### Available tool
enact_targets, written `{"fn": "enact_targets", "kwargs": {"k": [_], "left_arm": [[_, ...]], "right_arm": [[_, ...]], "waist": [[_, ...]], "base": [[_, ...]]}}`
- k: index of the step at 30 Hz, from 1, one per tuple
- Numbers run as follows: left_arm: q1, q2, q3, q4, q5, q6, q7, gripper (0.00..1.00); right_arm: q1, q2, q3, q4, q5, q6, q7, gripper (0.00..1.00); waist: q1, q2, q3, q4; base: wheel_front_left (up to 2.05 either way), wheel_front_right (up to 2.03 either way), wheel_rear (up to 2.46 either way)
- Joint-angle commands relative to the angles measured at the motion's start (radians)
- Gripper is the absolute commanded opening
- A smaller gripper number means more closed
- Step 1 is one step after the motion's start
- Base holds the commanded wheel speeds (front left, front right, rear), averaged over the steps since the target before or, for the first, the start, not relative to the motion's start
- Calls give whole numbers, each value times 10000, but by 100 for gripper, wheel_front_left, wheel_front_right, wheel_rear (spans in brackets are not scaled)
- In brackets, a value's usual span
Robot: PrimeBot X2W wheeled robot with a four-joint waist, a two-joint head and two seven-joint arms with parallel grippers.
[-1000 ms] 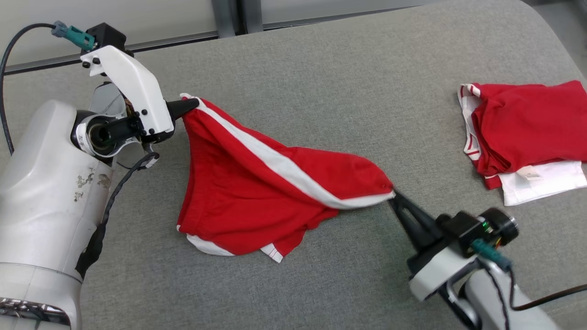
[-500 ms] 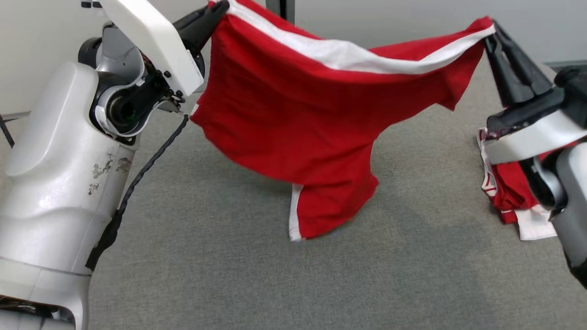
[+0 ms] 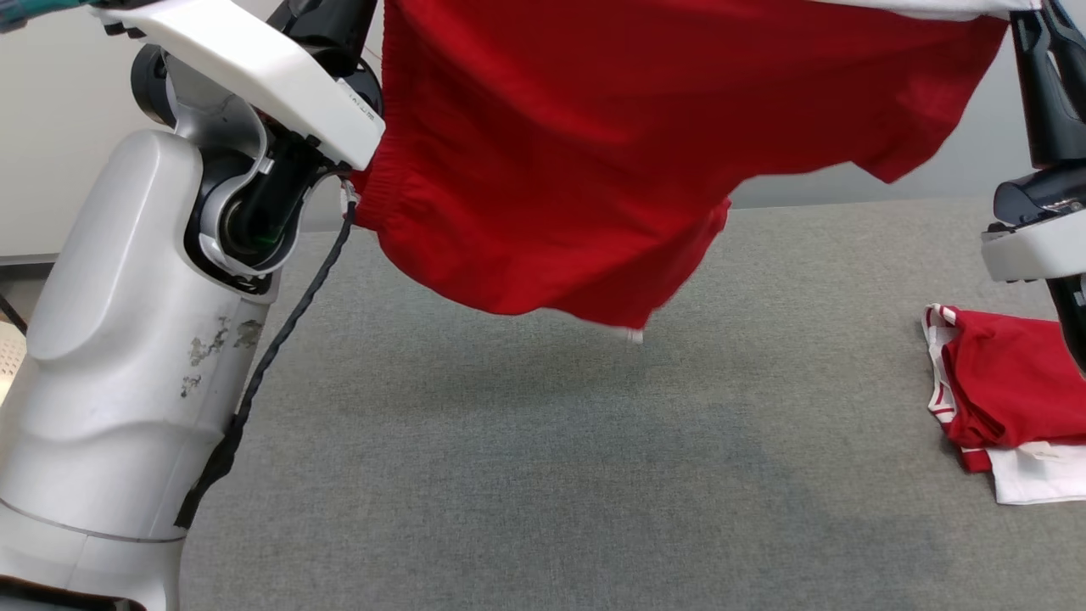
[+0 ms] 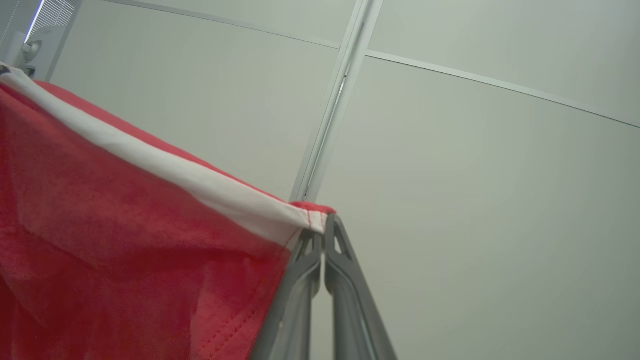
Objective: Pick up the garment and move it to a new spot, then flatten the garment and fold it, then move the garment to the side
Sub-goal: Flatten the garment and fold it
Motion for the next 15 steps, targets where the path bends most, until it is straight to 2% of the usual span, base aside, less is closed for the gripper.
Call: {"fn": "enact_targets", "kwargs": {"k": [1, 4, 8, 15], "left_arm": [[172, -63, 106, -114, 48, 157, -156, 0], [416, -104, 234, -406, -20, 396, -350, 0], [614, -15, 157, -813, -40, 435, -220, 0], [-246, 358, 241, -960, 260, 579, 21, 0]], "right_arm": [[239, 41, -183, -209, -109, -22, 160, 0], [727, 201, -647, -650, -296, -22, 585, 0], [980, 309, -797, -1037, -299, -22, 1241, 0], [-590, 55, -216, -1154, -123, -22, 2248, 0]], "waist": [[0, -1, 56, 89], [0, -1, 258, 181], [0, -1, 736, 252], [0, -1, 2347, 134]], "base": [[0, 0, 0], [0, 0, 0], [0, 0, 0], [0, 0, 0]]}}
